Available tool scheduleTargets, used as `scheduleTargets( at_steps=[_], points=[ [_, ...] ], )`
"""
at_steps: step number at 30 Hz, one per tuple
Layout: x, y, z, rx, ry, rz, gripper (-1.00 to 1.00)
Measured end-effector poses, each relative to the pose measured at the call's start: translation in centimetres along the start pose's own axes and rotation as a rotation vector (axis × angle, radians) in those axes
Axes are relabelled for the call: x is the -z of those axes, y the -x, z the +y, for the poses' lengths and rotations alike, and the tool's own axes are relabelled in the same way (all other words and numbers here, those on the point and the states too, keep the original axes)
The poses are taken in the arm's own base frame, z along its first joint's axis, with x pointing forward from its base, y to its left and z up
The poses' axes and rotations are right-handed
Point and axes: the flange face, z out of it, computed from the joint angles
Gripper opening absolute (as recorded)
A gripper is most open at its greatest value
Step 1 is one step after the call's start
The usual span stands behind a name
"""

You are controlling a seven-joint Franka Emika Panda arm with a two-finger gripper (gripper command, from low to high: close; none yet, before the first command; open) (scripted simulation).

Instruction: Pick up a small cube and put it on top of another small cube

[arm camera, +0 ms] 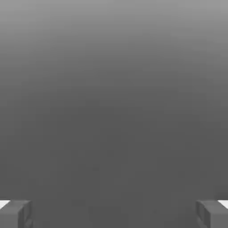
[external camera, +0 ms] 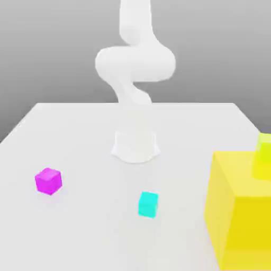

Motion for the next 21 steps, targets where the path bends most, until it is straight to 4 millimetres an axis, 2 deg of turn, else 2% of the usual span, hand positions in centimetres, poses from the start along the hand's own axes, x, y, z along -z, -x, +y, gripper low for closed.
scheduleTargets(
  at_steps=[2,5,10,15,18,21],
  points=[
    [-4.6,-1.4,2.9,-0.145,0.082,0.002,0.0],
    [-10.4,-3.0,8.2,-0.355,0.194,0.01,0.0],
    [-17.8,-4.0,18.7,-0.71,0.368,0.04,0.0],
    [-22.5,-2.6,30.3,-1.075,0.533,0.084,0.0],
    [-24.0,-0.4,37.1,-1.296,0.629,0.118,0.0],
    [-24.8,2.8,43.2,-1.519,0.722,0.155,0.0]
  ],
)
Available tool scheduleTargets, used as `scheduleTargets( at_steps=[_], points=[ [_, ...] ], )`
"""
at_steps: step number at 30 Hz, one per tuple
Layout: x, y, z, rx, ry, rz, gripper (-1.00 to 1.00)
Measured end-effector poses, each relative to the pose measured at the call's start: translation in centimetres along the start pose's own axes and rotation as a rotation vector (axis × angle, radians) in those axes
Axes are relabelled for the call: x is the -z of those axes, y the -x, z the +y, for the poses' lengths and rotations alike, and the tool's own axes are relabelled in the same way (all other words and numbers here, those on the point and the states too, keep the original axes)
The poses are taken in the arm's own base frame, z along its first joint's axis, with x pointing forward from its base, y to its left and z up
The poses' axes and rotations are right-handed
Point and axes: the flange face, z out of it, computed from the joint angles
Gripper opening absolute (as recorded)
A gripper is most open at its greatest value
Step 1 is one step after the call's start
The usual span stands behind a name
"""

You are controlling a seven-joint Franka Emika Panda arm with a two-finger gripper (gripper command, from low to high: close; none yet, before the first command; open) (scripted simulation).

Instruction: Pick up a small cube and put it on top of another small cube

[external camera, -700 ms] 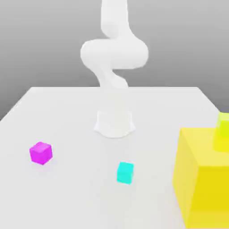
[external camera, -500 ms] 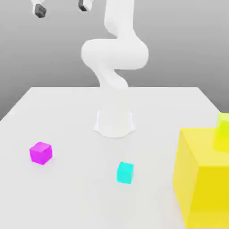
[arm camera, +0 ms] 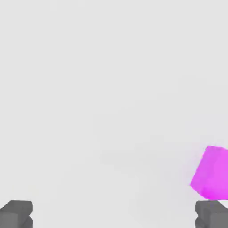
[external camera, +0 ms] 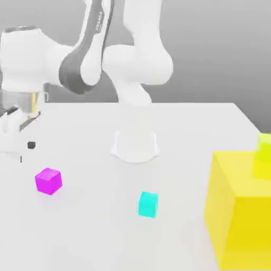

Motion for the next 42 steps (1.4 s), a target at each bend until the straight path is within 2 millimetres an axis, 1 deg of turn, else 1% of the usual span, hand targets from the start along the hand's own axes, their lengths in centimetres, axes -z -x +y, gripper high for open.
scheduleTargets(
  at_steps=[2,3,10,11,16,17,18,20,25,26,30,32,33,35,37,39,42],
  points=[
    [-2.8,-2.6,1.8,-0.141,0.055,0.015,0.0],
    [-3.8,-3.5,2.3,-0.182,0.067,0.019,0.0],
    [-9.8,-3.9,3.2,-0.208,0.08,0.024,0.0],
    [-10.3,-3.9,3.3,-0.208,0.08,0.024,-1.0],
    [-10.3,-3.9,3.3,-0.208,0.077,0.024,-1.0],
    [-10.5,-3.9,3.3,-0.208,0.077,0.023,-1.0],
    [-10.3,-3.9,3.3,-0.208,0.078,0.023,-1.0],
    [-9.0,-3.9,3.1,-0.208,0.078,0.023,-1.0],
    [-5.0,-3.9,2.8,-0.211,0.078,0.023,-1.0],
    [-4.2,-3.4,2.6,-0.199,0.077,0.021,-1.0],
    [-0.3,5.7,0.9,-0.004,0.068,0.004,-1.0],
    [2.1,11.2,1.2,0.105,0.064,-0.007,-1.0],
    [3.4,14.1,1.8,0.163,0.062,-0.013,-1.0],
    [6.0,19.6,3.9,0.277,0.061,-0.024,-1.0],
    [8.4,24.2,6.6,0.38,0.061,-0.033,-1.0],
    [10.7,28.0,9.9,0.475,0.063,-0.04,-1.0],
    [14.0,32.4,15.6,0.613,0.066,-0.047,-1.0]
  ],
)
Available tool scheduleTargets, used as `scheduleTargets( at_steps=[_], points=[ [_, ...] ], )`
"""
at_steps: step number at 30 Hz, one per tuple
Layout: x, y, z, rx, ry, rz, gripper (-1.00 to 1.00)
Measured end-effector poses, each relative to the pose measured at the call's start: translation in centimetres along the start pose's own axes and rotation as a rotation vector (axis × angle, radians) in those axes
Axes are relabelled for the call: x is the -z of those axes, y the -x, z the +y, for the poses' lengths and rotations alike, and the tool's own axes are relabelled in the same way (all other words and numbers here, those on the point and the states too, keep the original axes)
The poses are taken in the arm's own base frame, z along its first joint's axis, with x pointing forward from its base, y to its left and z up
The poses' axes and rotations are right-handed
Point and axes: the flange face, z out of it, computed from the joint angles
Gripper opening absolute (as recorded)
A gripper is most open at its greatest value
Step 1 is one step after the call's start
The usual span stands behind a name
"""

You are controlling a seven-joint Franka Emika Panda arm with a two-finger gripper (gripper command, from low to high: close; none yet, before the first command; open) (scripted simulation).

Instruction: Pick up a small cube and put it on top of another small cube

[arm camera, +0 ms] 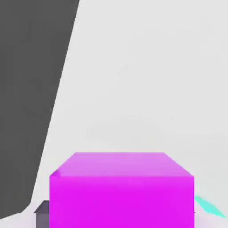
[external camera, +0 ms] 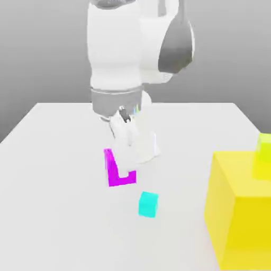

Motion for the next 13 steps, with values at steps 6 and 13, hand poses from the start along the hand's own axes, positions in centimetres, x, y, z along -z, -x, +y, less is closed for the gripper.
scheduleTargets(
  at_steps=[6,13],
  points=[
    [4.6,12.6,9.1,0.282,0.018,0.005,-1.0],
    [2.3,19.5,16.0,0.458,0.031,0.018,1.0]
  ],
)
